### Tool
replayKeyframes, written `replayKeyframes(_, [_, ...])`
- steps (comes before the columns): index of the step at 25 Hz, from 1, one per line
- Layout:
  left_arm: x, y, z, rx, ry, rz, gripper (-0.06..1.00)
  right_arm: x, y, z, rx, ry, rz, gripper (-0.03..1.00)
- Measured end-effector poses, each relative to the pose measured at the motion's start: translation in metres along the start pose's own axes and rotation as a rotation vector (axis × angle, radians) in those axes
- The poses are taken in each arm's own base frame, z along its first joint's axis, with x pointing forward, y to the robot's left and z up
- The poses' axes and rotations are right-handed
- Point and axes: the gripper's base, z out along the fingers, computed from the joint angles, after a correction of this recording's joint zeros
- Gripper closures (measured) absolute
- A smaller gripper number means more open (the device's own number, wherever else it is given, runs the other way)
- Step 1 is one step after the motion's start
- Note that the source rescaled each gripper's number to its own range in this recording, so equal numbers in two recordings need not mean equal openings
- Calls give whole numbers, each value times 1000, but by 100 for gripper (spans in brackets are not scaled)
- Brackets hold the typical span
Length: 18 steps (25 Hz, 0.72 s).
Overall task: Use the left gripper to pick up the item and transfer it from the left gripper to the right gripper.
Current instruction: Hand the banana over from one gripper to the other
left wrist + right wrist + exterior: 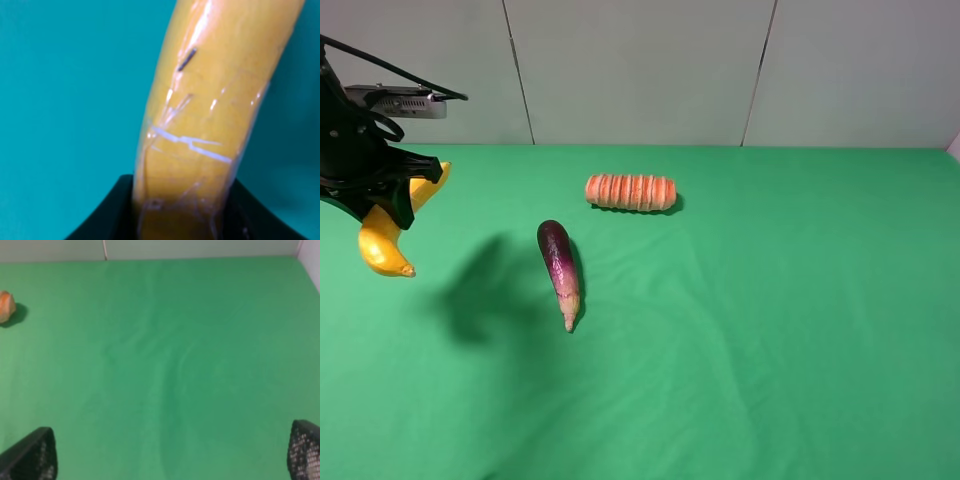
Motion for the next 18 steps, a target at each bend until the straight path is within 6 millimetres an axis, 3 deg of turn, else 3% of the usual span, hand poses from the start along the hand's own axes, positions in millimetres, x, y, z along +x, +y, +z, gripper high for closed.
replayKeyframes(6, [0,-1,-3,10,14,11,94,0,-1,0,8,1,-5,-3])
replayKeyframes(18, [-20,-11,-38,48,-60,92,94,0,-1,0,8,1,-5,-3])
